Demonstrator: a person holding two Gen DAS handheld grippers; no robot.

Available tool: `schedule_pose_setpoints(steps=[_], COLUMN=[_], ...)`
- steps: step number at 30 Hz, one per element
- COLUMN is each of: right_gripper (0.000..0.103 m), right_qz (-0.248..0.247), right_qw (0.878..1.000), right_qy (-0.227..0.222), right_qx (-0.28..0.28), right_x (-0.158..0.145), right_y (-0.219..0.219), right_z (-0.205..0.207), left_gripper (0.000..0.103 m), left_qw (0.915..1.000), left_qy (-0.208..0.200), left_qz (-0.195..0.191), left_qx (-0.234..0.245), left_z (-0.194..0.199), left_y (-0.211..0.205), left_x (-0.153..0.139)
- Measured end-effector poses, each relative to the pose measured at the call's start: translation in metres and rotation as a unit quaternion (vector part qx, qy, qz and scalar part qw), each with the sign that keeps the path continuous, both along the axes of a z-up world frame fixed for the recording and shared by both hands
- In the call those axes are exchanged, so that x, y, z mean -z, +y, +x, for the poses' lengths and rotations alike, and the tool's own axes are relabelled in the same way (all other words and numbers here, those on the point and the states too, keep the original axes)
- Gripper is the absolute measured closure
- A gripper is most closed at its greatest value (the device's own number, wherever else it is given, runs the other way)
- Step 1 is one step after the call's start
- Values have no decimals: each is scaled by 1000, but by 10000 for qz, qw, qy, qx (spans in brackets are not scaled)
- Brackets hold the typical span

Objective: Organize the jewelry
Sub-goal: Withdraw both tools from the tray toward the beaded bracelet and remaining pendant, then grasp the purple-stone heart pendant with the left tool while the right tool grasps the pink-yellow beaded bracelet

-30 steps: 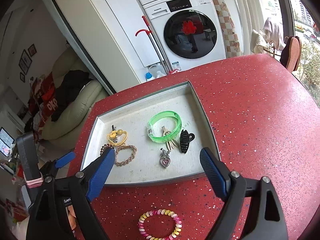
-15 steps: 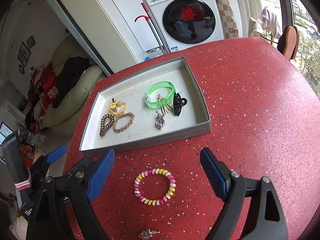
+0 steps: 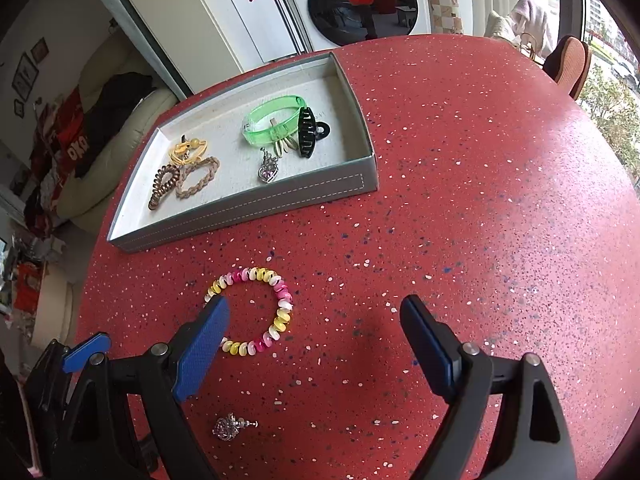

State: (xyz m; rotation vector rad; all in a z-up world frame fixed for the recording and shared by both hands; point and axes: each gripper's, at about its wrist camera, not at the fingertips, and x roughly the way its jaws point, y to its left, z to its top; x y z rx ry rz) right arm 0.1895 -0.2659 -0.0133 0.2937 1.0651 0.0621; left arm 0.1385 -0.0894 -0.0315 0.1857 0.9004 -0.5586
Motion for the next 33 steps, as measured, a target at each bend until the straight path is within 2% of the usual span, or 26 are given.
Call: schedule_pose_setpoints(steps=[3,5,7,10,12,14,21,22,24,25,26,30,31,33], right_gripper=[16,24,28,36,40,46,62,64,73,84,91,92,93,93], right_qz=[-192,-333,-443,-672,-820,-941,-1341,-1337,-1337,-1314,-1290,-1329,-1294,-1214], right_qw=[9996,9988,9977,9950,9926,9901,9827,9826,9825,9827,9828,9823,9832,9851], right_qy=[43,61,88,130,129,128,74,66,58,54,57,46,42,39], right_qx=[-188,-344,-502,-732,-886,-1033,-1277,-1288,-1298,-1307,-1319,-1317,-1288,-1220], right_x=[4,5,7,10,12,14,14,14,13,13,13,13,13,13], right_y=[6,11,16,25,31,37,45,44,43,42,43,45,44,41], right_z=[3,5,8,13,15,17,21,20,20,19,20,19,18,18], left_gripper=[0,0,0,11,11,20,23,29,31,33,40,54,66,68], left_qw=[9999,9997,9996,9993,9991,9987,9978,9977,9977,9977,9977,9980,9980,9983], left_qy=[-21,31,60,105,125,155,83,30,23,18,4,5,2,65], left_qz=[103,169,184,212,238,268,344,354,337,331,323,296,295,223], left_qx=[126,197,218,299,338,409,564,579,595,598,601,564,557,530], left_z=[-8,-11,-13,-15,-15,-15,-22,-24,-26,-27,-28,-27,-26,-22], left_y=[-10,-15,-19,-24,-29,-34,-45,-45,-46,-46,-46,-45,-44,-42], left_x=[4,7,10,13,15,18,20,20,19,19,18,16,16,16])
